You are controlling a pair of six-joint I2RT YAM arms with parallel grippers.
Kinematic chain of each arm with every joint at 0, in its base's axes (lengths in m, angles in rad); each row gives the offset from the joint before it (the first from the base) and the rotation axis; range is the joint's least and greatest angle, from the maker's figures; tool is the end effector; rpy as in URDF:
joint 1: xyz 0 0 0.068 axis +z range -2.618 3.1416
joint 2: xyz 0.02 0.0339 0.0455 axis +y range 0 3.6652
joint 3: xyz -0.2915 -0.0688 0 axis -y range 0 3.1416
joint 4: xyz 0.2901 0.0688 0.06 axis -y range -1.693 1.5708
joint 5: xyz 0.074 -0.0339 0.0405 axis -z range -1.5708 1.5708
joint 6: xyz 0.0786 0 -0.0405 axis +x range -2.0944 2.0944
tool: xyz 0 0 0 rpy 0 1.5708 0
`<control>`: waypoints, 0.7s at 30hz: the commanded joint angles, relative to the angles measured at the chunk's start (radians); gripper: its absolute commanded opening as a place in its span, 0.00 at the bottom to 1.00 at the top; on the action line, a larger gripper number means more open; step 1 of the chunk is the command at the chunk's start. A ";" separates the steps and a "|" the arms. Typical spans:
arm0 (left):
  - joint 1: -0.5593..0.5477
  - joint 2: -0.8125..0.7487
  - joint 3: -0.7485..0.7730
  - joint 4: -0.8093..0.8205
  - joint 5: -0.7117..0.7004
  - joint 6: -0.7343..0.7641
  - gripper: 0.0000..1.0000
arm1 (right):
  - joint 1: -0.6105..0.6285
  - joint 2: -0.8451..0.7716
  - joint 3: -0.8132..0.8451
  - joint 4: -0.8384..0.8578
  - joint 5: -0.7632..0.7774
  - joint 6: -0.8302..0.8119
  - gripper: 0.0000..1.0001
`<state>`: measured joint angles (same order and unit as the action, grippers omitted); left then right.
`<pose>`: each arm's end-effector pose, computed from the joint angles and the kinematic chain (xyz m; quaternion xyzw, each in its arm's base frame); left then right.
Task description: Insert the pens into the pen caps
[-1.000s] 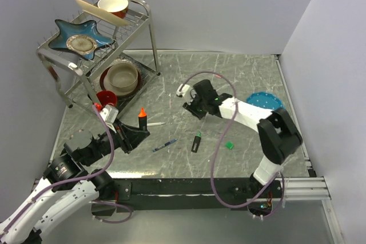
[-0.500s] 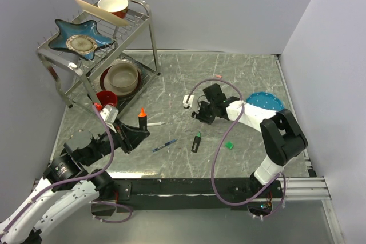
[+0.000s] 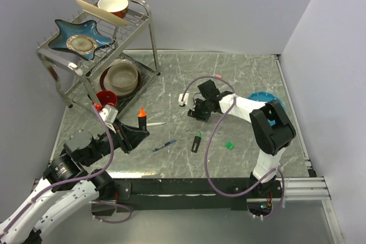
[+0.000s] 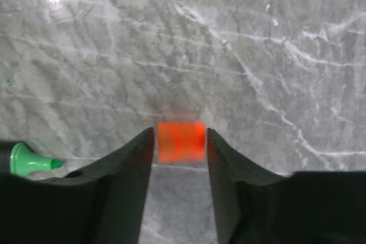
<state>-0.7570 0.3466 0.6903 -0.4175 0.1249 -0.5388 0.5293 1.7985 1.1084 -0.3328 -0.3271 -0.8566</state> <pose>0.1025 -0.1104 0.3556 0.1218 0.7223 -0.4464 0.5140 0.3541 0.2364 0.1324 -0.6407 0.7027 0.1112 0.2889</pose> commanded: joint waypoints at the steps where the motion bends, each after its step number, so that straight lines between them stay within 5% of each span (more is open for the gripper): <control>1: -0.002 -0.017 0.003 0.017 -0.022 0.002 0.01 | -0.005 0.002 0.039 -0.031 0.013 -0.012 0.55; 7: -0.002 -0.012 0.006 0.013 -0.030 0.003 0.01 | -0.003 -0.059 0.027 0.041 0.042 0.050 0.62; 10: -0.002 -0.012 0.005 0.014 -0.022 0.007 0.01 | -0.003 -0.123 0.016 0.142 0.071 0.222 0.63; 14: -0.001 -0.017 0.003 0.017 -0.019 0.007 0.01 | -0.003 -0.149 0.060 0.166 0.227 0.732 0.63; 18: -0.002 -0.020 0.002 0.020 -0.015 0.008 0.01 | -0.003 -0.056 0.266 -0.159 0.446 1.153 0.62; 21: -0.002 -0.012 0.003 0.017 -0.013 0.008 0.01 | 0.000 -0.079 0.201 -0.160 0.502 1.431 0.62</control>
<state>-0.7570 0.3367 0.6903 -0.4313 0.1074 -0.5388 0.5293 1.7229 1.3342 -0.3687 0.0158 0.0864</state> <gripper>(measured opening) 0.210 0.625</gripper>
